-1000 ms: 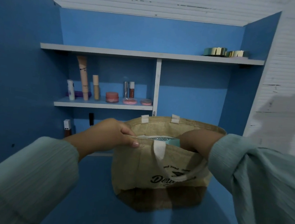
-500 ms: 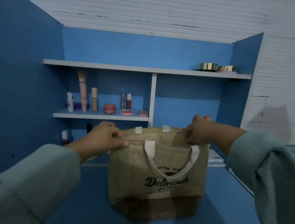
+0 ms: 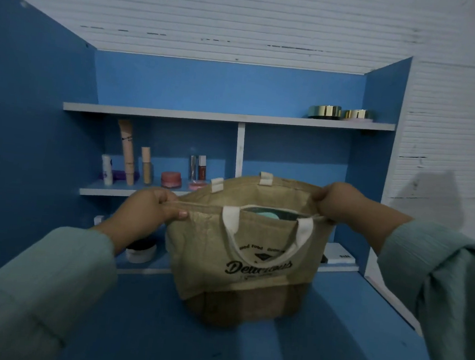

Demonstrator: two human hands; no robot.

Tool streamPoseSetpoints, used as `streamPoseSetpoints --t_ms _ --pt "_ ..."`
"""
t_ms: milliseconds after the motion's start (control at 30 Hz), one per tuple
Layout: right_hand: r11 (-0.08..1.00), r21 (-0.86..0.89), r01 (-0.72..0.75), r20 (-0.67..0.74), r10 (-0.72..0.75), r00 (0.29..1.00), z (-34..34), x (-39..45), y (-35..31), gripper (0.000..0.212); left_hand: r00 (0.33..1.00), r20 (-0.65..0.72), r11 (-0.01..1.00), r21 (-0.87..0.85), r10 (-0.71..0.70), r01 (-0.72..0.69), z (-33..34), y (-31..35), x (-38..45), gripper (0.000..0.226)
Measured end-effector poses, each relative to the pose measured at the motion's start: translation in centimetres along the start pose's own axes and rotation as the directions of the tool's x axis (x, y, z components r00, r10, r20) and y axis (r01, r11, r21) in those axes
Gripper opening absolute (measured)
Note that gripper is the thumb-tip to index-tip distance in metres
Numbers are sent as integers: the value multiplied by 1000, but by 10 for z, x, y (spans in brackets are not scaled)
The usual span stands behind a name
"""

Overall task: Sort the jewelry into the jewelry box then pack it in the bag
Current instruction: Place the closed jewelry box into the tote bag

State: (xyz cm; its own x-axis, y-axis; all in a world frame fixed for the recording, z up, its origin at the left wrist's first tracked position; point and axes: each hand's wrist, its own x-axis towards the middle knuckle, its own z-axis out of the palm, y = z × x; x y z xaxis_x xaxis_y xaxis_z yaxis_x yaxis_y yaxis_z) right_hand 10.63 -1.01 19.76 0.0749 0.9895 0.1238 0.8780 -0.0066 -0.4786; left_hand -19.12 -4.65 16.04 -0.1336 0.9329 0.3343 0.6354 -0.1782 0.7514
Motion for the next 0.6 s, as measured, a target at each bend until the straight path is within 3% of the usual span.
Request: streamPoseSetpoints --t_ms 200,333,467,533,600 --pt "998 53 -39 25 38 999 -6 5 -1 30 999 -34 1000 16 15 -15 -8 -1 4 8" --pt "996 35 -78 66 75 995 3 6 1 7 1000 -22 1000 22 16 -16 -3 -8 -3 8" --pt "965 -248 -82 146 120 982 19 -1 -5 28 999 -1 998 37 41 -41 4 -19 -13 10" --pt "896 -443 -3 119 62 991 23 -2 -12 24 999 8 999 15 52 -52 4 -23 -17 13" --pt "842 -533 82 108 -28 994 27 -3 -23 10 997 25 997 -18 69 -68 3 -26 -21 15"
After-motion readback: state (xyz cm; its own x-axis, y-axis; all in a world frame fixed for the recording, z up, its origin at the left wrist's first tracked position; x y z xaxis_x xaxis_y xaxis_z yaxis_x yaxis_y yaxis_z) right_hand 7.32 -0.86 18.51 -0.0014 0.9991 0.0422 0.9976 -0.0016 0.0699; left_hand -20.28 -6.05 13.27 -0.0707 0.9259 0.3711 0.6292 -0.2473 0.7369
